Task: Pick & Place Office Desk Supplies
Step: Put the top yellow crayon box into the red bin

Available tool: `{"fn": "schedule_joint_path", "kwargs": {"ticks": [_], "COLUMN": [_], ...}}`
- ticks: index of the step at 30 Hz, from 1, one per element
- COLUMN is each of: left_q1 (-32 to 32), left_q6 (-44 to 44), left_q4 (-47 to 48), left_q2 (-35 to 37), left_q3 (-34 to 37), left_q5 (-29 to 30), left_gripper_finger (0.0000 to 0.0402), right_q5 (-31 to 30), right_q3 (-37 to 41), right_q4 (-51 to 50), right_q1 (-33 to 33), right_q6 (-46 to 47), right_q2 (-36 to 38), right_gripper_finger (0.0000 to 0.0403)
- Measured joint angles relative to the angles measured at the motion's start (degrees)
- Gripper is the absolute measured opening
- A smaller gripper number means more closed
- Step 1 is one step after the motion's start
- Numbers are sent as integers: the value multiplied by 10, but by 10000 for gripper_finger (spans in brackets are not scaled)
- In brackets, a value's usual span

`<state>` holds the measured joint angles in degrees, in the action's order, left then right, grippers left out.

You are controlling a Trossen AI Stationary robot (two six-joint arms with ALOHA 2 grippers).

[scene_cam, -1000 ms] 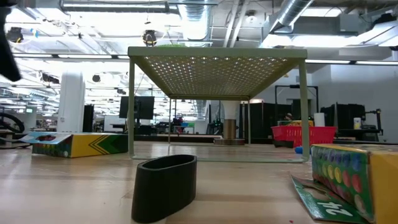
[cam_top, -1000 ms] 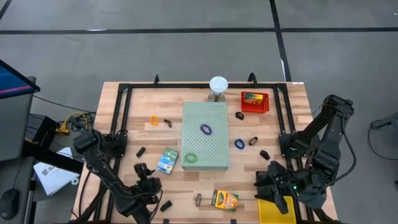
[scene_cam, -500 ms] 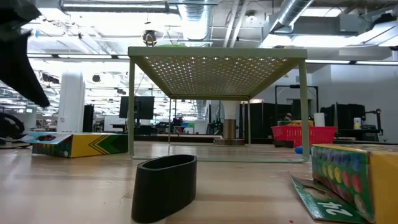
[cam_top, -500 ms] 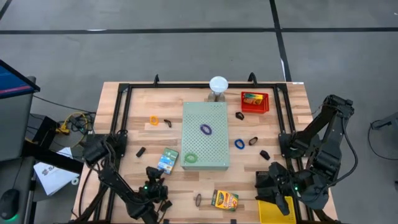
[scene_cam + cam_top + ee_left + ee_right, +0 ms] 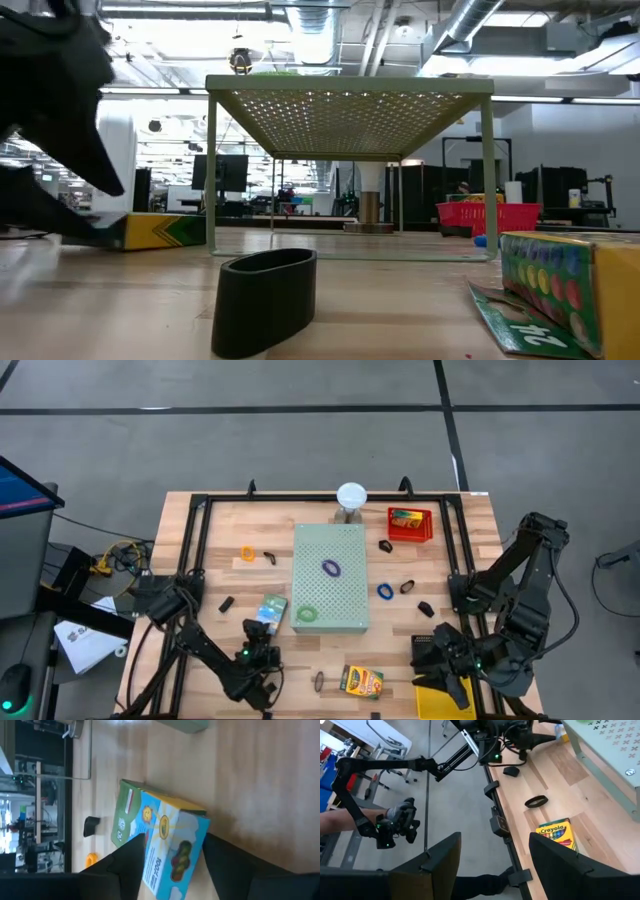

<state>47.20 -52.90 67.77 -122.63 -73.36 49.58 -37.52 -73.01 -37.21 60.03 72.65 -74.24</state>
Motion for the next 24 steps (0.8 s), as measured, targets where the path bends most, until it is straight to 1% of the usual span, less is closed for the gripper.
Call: {"fn": "schedule_joint_path", "kwargs": {"ticks": [3,5,10,11,13,17,20,24], "left_q1": [-11,-15,-23,-23,-23,-23,-23,-24], "left_q6": [0,0,-1,-1,-12,-37,-71,-80], "left_q4": [2,2,2,2,3,18,28,18], "left_q2": [0,0,3,5,14,62,113,191], "left_q3": [0,0,0,1,2,2,4,31], "left_q5": [-3,-6,-42,-50,-57,-57,-58,-59], "left_gripper_finger": [144,112,20,10,8,1,1,0], "right_q5": [0,0,0,1,1,0,-2,-21], "right_q3": [0,0,0,0,0,0,0,0], "right_q4": [0,0,0,0,0,1,4,4], "right_q1": [0,0,8,8,8,7,7,7], "right_q6": [0,0,4,7,8,8,3,-10], "right_q2": [0,0,0,0,0,0,0,0], "right_gripper_finger": [230,230,230,230,230,230,230,230]}}
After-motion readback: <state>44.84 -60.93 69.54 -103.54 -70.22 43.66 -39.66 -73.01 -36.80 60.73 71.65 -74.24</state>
